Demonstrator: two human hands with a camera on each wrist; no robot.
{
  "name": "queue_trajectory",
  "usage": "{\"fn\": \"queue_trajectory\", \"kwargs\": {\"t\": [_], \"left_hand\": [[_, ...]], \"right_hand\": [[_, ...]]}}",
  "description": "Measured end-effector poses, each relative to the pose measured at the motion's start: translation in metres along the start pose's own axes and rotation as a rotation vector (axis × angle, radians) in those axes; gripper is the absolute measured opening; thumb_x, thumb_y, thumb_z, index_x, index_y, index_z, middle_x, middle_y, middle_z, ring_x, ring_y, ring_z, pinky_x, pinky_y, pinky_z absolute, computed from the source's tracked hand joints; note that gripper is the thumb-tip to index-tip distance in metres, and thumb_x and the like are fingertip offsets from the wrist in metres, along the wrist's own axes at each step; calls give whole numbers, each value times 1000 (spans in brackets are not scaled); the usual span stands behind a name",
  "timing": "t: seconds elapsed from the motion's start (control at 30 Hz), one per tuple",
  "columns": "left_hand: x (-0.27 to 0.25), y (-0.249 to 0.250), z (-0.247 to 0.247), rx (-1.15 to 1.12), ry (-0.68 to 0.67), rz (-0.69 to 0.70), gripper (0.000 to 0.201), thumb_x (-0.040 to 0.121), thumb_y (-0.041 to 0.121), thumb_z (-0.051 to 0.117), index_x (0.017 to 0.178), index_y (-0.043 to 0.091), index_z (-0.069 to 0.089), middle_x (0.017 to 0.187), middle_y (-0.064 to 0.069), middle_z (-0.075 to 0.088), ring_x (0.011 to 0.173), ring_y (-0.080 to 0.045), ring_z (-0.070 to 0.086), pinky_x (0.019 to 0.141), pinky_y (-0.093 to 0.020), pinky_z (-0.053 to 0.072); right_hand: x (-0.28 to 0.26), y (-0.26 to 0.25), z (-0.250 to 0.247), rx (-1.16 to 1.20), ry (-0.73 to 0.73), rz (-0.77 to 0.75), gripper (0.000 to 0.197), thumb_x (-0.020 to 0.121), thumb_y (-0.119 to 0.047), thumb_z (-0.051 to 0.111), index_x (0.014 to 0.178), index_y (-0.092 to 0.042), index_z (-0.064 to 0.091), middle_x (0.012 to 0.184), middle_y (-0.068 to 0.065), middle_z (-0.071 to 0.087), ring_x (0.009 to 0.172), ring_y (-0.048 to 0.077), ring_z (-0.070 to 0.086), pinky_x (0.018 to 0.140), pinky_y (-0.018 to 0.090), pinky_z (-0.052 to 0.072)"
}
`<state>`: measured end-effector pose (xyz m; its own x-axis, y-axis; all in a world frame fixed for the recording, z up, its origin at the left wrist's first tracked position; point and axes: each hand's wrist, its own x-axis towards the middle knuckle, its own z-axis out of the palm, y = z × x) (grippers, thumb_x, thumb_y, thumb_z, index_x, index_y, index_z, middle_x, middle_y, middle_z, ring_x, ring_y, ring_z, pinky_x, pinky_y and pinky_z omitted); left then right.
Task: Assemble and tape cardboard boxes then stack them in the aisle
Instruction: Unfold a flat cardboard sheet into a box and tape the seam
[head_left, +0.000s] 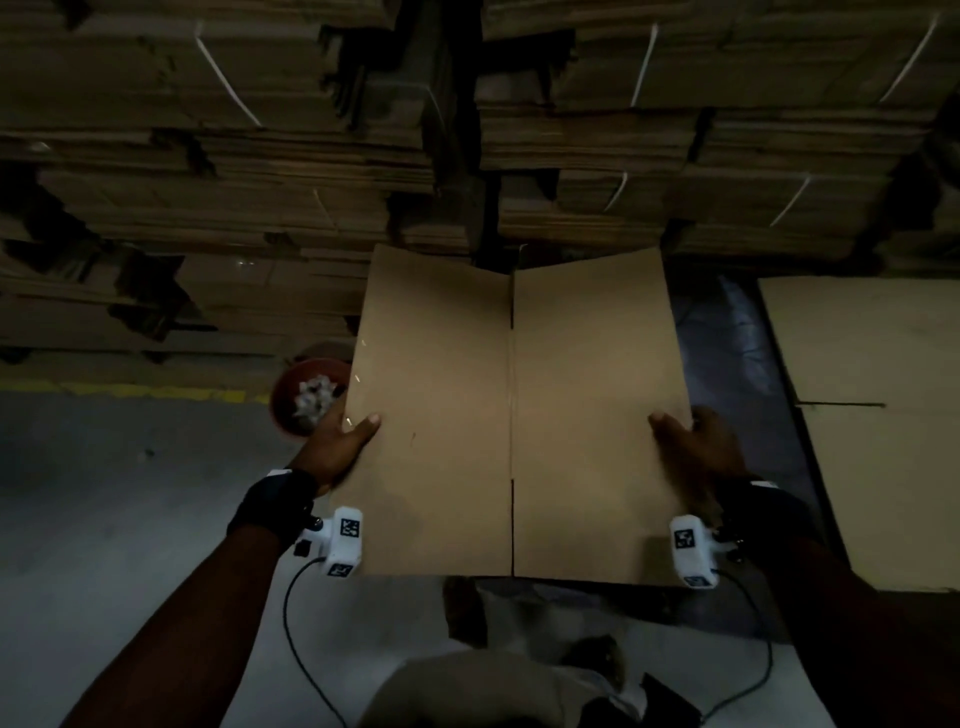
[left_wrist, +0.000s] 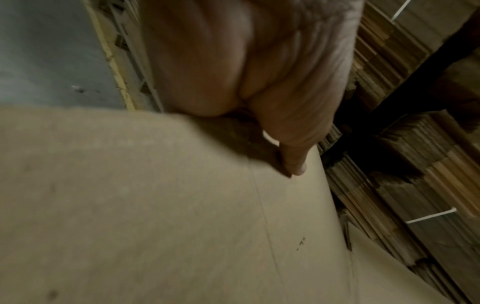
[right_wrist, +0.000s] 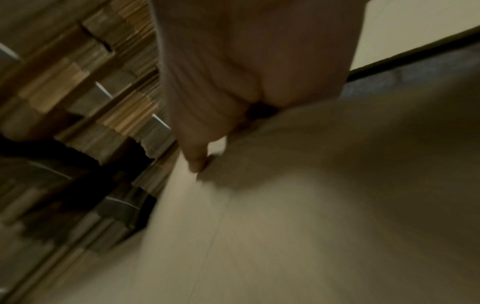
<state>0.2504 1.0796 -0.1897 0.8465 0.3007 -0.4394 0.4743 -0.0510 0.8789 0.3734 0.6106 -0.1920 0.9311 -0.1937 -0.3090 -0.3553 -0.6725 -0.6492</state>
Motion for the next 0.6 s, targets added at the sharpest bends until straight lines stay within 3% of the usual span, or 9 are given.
{"fn": "queue_trajectory", "kwargs": {"t": [0.07, 0.13, 0.2, 0.27, 0.33, 0.4, 0.53, 0.6], "left_hand": [[-4, 8, 5, 28, 3, 37, 35, 101, 14, 59, 128, 34, 53, 113, 15, 67, 99, 3, 67, 84, -24, 51], [-6, 14, 8, 74, 11, 90, 38, 101, 12, 59, 130, 33, 50, 109, 22, 66, 92, 13, 65, 79, -16, 49], [-10, 25, 7, 130, 30, 143, 37, 99, 18, 64, 131, 35, 54, 106, 25, 71, 96, 11, 66, 85, -19, 53], [-13, 37, 5, 178, 50, 171, 41, 92, 41, 71, 131, 36, 59, 113, 16, 73, 104, -8, 70, 94, -41, 56], [-22, 56, 10, 234, 32, 199, 49, 89, 53, 69, 134, 37, 57, 117, 6, 72, 105, -20, 70, 95, -52, 55], [-38, 86, 28, 198, 16, 223, 40, 97, 39, 65, 136, 35, 56, 116, 4, 72, 101, -19, 72, 90, -51, 57], [-66, 136, 79, 123, -58, 341, 39, 99, 24, 60, 137, 30, 52, 107, 11, 74, 92, -5, 72, 72, -28, 61], [-72, 153, 110, 102, -88, 371, 42, 97, 30, 63, 138, 32, 53, 116, 6, 73, 100, -12, 72, 81, -37, 61]], "right_hand": [[-11, -1, -4, 191, -58, -103, 24, 92, -35, 74, 109, -21, 65, 91, -5, 72, 78, 5, 70, 63, 25, 53], [-19, 1, -8, 287, -108, -214, 29, 95, -11, 70, 121, -17, 59, 105, -8, 70, 87, -5, 68, 74, 20, 53], [-25, 1, -18, 335, -150, -248, 35, 96, -2, 64, 127, -15, 53, 112, -10, 66, 94, -10, 66, 82, 19, 55], [-31, 2, -29, 404, -175, -239, 37, 99, -8, 63, 132, -17, 53, 119, -10, 67, 100, -8, 66, 89, 18, 55], [-37, 5, -44, 465, -157, -236, 40, 99, -13, 63, 138, -15, 53, 125, -6, 68, 109, 0, 66, 92, 20, 55], [-46, 9, -67, 514, -134, -261, 42, 100, -15, 62, 141, -13, 52, 127, -4, 67, 113, 3, 65, 92, 18, 54], [-59, 32, -123, 631, -54, -235, 40, 101, -20, 63, 139, -23, 52, 128, -5, 67, 116, 10, 66, 97, 30, 56], [-68, 51, -153, 665, 6, -230, 46, 100, -24, 65, 143, -21, 50, 131, -1, 67, 118, 16, 66, 101, 41, 54]]}}
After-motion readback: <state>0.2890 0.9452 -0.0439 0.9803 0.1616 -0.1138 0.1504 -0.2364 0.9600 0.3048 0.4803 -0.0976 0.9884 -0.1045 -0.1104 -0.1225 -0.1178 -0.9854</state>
